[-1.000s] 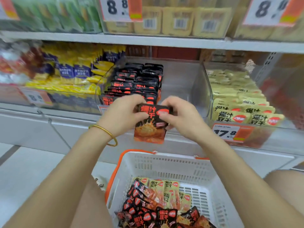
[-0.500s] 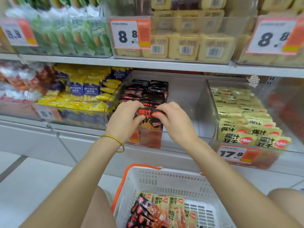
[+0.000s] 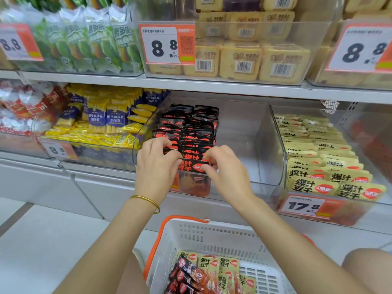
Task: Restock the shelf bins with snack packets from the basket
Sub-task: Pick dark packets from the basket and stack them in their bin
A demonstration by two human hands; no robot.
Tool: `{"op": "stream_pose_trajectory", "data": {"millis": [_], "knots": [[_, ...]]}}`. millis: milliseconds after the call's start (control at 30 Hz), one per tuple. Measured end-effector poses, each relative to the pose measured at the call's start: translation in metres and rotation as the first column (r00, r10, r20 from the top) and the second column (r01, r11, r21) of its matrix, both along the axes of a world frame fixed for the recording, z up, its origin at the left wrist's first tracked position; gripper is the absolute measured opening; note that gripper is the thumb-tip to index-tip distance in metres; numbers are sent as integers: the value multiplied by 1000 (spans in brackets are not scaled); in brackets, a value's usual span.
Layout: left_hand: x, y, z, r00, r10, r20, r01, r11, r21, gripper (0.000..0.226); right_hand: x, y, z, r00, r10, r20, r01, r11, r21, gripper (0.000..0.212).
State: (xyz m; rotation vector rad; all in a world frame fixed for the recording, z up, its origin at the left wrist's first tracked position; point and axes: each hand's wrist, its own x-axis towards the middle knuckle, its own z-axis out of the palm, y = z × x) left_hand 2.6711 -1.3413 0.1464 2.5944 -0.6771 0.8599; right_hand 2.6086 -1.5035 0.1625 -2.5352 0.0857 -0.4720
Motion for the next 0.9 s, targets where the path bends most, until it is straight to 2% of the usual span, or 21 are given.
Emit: {"op": "stream_pose_trajectory", "data": {"millis": [67, 100, 167, 234, 367, 534, 668, 801, 901], "knots": [[-3, 1, -2, 1000, -21, -5, 21, 999, 29, 27, -4, -4, 0, 996, -88, -26, 90, 992, 83, 26], [-4, 0, -4, 999, -38, -9, 38, 997, 70, 35, -6, -5, 1, 990, -108, -88, 115, 990, 81, 35], [-7, -4, -9, 998, -39, -44, 47, 980, 193, 49, -7, -3, -2, 971, -97, -218, 91, 995, -39, 46], [-8, -8, -14, 995, -10, -96, 36, 963, 268, 56, -7, 5, -5, 958, -92, -273, 43, 983, -180, 44], [-6, -9, -18, 996, 8, -89, 20, 951, 309, 56, 0, 12, -6, 958, -78, -277, 23, 981, -195, 41], [-5, -13, -18, 997, 7, -79, 19, 949, 315, 56, 2, 18, -7, 961, -58, -271, -13, 967, -255, 65], [-4, -14, -16, 997, 9, -81, 17, 947, 320, 56, 4, 14, -7, 955, -25, -297, -53, 966, -252, 70], [-19, -12, -10, 998, -64, 21, 59, 980, 190, 51, -9, 2, -1, 981, -53, -187, 7, 971, -238, 52], [-50, -8, -22, 982, -154, 113, 148, 987, 57, 41, -34, -12, -11, 996, -61, 70, 70, 987, -144, 36]]}}
